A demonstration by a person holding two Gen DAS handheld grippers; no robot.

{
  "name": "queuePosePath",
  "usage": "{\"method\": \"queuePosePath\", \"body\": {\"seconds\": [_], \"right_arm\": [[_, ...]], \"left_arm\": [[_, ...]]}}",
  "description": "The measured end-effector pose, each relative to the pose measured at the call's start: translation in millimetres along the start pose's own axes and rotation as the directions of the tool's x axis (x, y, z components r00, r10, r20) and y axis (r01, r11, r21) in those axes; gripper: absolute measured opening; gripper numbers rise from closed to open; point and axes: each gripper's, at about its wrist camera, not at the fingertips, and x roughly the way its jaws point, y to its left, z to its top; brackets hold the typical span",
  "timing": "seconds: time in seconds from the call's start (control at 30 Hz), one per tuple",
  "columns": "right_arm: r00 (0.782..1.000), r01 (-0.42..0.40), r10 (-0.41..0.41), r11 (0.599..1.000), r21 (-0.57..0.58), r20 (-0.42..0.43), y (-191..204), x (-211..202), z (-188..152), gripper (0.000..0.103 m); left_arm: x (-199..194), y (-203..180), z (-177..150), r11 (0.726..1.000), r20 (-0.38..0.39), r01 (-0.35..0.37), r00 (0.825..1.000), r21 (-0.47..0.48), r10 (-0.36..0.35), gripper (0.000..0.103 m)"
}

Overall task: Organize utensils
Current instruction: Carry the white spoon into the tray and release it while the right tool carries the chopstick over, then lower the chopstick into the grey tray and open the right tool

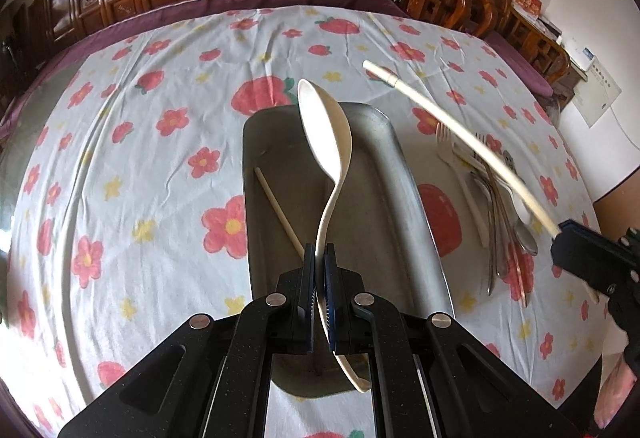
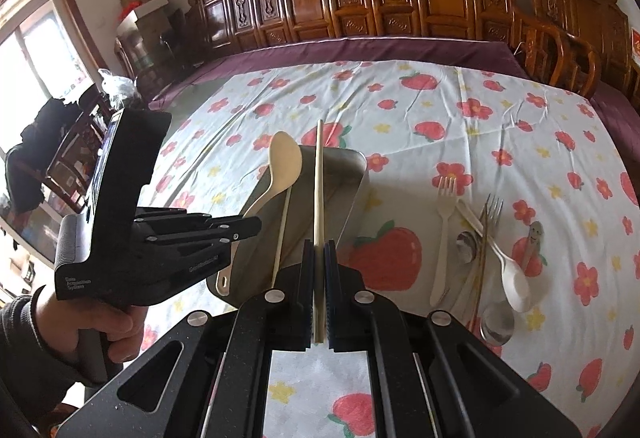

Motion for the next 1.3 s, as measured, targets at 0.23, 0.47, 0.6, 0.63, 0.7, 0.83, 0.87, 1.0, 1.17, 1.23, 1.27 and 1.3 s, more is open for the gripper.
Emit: {"method": "queuePosePath", "body": {"seconds": [0.23,0.47,0.6,0.63,0.7,0.83,0.87,1.0,1.17,1.23,1.27,1.3], "right_arm": [[1.000,-0.006,0.006,1.000,0.005,-0.012,4,15,1,0.006],[0.999,-0.016,0.016,1.000,-0.001,-0.041,24,40,-1,0.006],[0.998,-0.018,0.018,1.000,0.004,-0.065,33,56,-4,0.006],[0.997,-0.018,0.019,1.000,0.007,-0.073,34,60,-6,0.006],[0.996,-0.006,0.007,1.000,0.007,-0.085,37,67,-7,0.006],[0.996,0.016,-0.015,1.000,0.007,-0.093,40,76,-7,0.006],[0.995,0.022,-0.021,1.000,0.005,-0.094,40,78,-7,0.006],[0.994,0.046,-0.045,0.999,0.004,-0.104,38,85,-6,0.006],[0.992,0.062,-0.060,0.998,0.013,-0.111,34,90,-7,0.006],[0.992,0.064,-0.063,0.998,0.011,-0.113,33,91,-8,0.006],[0.992,0.064,-0.063,0.998,0.010,-0.114,32,91,-8,0.006],[0.992,0.061,-0.060,0.998,0.007,-0.113,32,90,-8,0.007]], "left_arm": [[-14,14,-5,1.000,0.026,-0.001,1.000,-0.022,0.002,0.023],[-38,29,-18,0.999,0.066,-0.049,0.997,-0.016,0.050,0.023],[-47,39,-28,0.998,0.067,-0.053,0.996,-0.013,0.054,0.023],[-49,41,-30,0.998,0.068,-0.057,0.996,-0.011,0.058,0.023],[-55,48,-36,0.998,0.069,-0.059,0.996,-0.018,0.060,0.023],[-63,57,-42,0.997,0.076,-0.071,0.994,-0.024,0.073,0.023],[-65,58,-43,0.997,0.079,-0.077,0.994,-0.022,0.078,0.023],[-71,62,-47,0.997,0.087,-0.078,0.993,-0.024,0.080,0.023],[-74,62,-51,0.997,0.090,-0.079,0.993,-0.014,0.080,0.023],[-74,61,-53,0.997,0.089,-0.081,0.993,-0.011,0.082,0.023],[-74,60,-53,0.997,0.088,-0.081,0.993,-0.010,0.082,0.023],[-74,59,-53,0.997,0.088,-0.081,0.993,-0.009,0.082,0.023]]}}
